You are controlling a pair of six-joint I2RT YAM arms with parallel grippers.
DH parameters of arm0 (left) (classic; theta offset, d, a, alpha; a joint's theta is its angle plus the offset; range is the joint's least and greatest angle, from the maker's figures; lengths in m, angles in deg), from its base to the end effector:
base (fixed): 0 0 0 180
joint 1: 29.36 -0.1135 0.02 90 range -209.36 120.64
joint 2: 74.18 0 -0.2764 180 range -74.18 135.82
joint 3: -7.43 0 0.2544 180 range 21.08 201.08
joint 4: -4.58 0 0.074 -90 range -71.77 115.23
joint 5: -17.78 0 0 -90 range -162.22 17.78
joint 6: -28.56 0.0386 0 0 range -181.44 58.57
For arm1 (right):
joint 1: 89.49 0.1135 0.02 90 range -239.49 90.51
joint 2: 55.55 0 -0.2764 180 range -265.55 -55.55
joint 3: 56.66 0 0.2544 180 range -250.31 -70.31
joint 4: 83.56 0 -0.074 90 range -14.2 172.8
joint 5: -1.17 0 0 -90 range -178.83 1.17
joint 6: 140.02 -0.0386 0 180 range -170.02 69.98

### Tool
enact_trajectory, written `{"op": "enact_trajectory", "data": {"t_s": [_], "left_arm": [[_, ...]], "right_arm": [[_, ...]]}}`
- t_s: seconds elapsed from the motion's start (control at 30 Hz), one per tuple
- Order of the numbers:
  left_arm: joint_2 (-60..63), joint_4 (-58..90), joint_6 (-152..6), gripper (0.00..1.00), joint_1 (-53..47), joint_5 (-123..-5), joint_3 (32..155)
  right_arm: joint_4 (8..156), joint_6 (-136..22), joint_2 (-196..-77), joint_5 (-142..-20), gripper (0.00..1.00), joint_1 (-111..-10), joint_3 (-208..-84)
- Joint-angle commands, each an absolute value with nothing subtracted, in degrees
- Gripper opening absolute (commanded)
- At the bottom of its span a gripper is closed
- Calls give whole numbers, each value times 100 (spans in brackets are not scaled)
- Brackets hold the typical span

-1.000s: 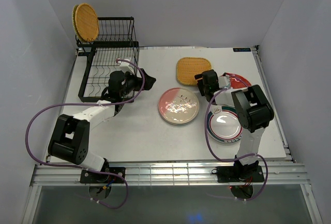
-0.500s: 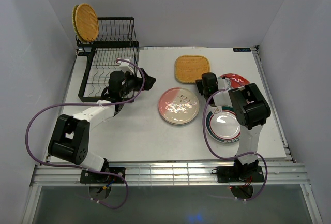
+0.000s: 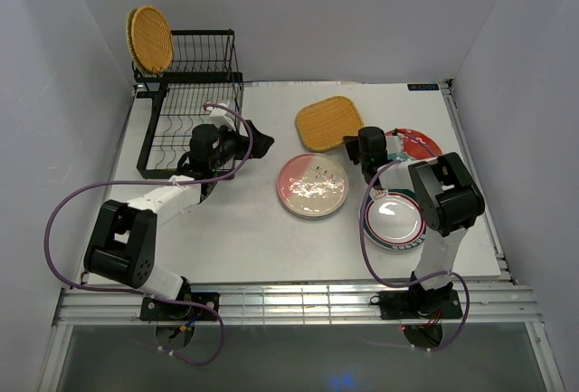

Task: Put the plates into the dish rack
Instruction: Pick up the plate at the center of the board.

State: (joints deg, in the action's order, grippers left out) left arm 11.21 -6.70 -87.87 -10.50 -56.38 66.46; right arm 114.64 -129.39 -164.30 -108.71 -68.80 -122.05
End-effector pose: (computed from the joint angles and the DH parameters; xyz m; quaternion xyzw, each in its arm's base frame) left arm 0.3118 -0.1176 0.2471 0.0317 0.7900 -0.3329 0.5139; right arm 0.3729 0.1268 0.1537 0.4881 0.6795 0.3111 0.4509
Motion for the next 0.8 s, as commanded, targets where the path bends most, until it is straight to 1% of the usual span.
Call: {"op": "enact_trajectory", "data": {"t_s": [0.0, 0.17, 0.4, 0.6, 0.77], "left_arm": [[844, -779, -8903, 98, -1081, -5447, 6634], [835, -779, -8903, 98, -1090, -5411, 6643], [905, -779, -9061, 98, -1099, -5209, 6678], [1046, -779, -9439, 98, -1151, -4946, 6731], [1037, -779, -9931, 98, -1151, -4884, 6696]], "right_arm": [[11831, -12710, -15804, -10817, 8, -6866, -12111], [11813, -12482, -15259, -10782, 8, -6866, -12076], [11664, -12157, -14652, -10334, 8, -6866, -11927], [11392, -11797, -13888, -10105, 8, -6857, -11602], [11277, -11506, -13018, -9965, 8, -6857, -11145]]}}
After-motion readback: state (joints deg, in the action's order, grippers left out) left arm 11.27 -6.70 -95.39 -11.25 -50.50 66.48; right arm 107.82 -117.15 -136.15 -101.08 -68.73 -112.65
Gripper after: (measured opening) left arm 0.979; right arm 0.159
